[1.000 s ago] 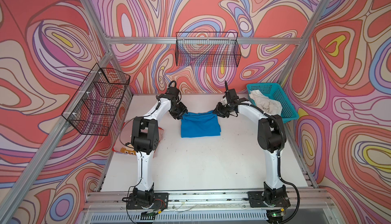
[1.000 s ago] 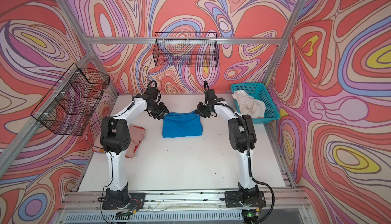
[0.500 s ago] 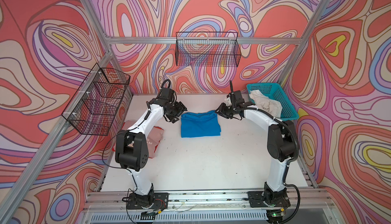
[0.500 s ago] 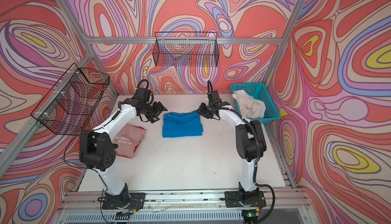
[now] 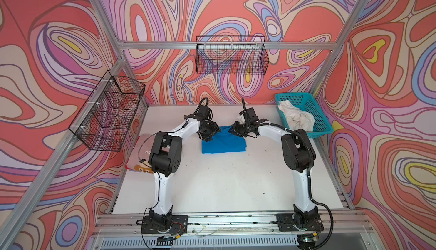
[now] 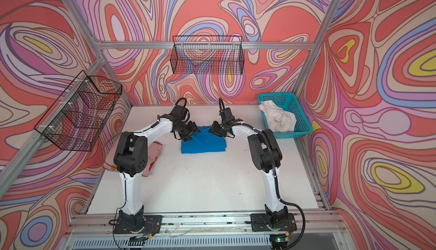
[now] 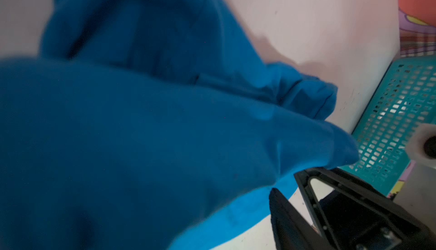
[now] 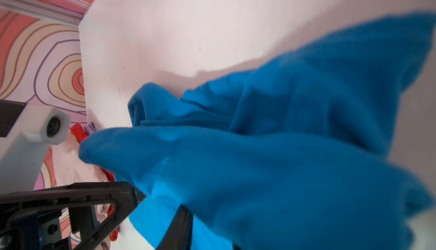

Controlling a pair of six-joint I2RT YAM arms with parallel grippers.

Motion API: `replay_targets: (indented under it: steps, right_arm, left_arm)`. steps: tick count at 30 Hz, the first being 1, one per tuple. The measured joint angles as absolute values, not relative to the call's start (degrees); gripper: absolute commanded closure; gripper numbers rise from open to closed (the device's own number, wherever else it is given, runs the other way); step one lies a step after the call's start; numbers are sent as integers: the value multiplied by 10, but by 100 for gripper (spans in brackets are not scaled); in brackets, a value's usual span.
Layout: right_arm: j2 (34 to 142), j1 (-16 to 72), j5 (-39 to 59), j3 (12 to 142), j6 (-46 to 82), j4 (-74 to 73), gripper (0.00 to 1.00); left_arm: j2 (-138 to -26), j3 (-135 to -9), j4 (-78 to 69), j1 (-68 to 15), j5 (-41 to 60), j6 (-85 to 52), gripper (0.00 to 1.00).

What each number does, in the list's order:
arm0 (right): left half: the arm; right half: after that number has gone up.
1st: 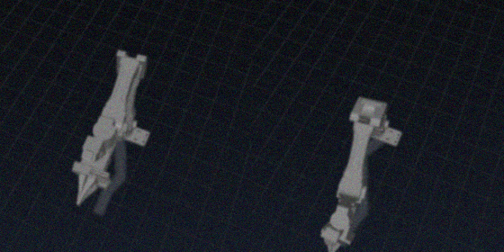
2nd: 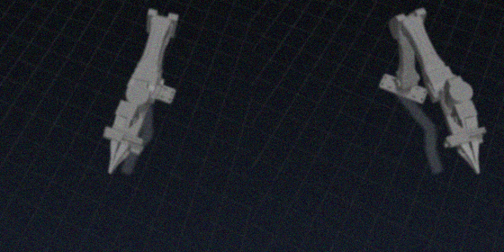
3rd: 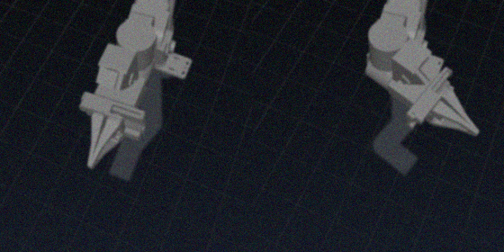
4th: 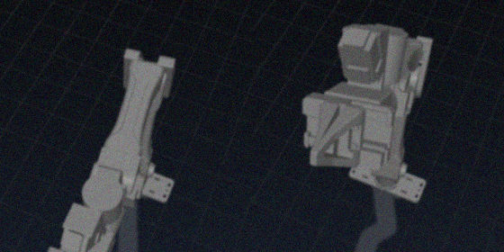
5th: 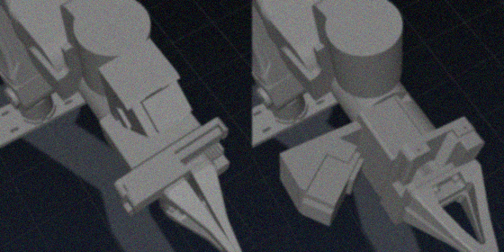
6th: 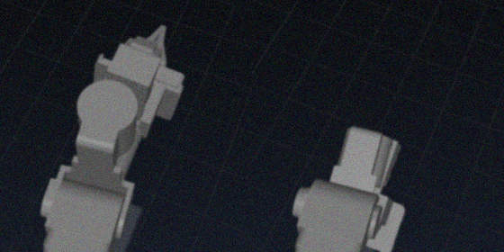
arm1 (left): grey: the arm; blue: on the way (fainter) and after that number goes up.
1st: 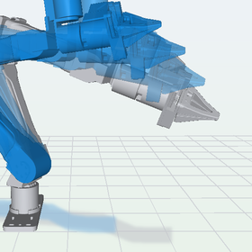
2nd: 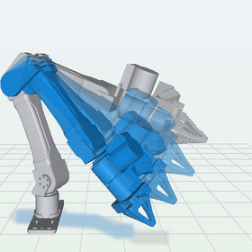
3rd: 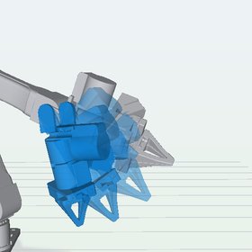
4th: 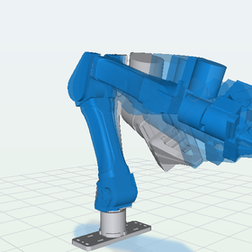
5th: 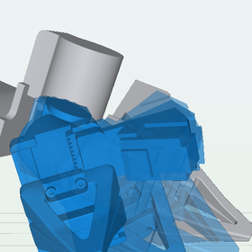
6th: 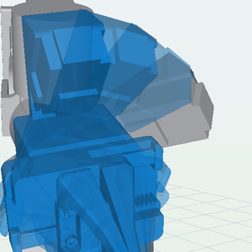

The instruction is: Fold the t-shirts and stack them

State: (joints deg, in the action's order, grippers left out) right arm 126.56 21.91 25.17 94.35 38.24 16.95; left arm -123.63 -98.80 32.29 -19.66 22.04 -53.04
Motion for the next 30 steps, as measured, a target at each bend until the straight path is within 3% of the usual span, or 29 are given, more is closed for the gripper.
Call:
replay_targets:
  steps: [8,12,14,17,18,24,30]
  right_arm:
    - [1356,175,249,1098,374,200,71]
    - [1369,161,242,1113,360,220,59]
    - [1346,160,234,1074,354,213,45]
    - [1277,162,215,980,343,210,22]
    - [1253,163,207,955,337,211,20]
    - [1194,174,159,910,302,213,15]
    - [1220,189,129,907,281,231,17]
  left_arm:
    - [-1367,-1225,385,-178,211,-495,30]
    - [-1402,-1283,415,-167,222,-487,24]
    - [-1375,-1247,409,-166,219,-481,19]
    - [-1253,-1080,366,-167,208,-477,0]
    - [-1201,-1021,349,-168,204,-475,0]
    - [-1006,-843,274,-168,177,-462,0]
    - [-1066,-780,251,-168,170,-445,0]
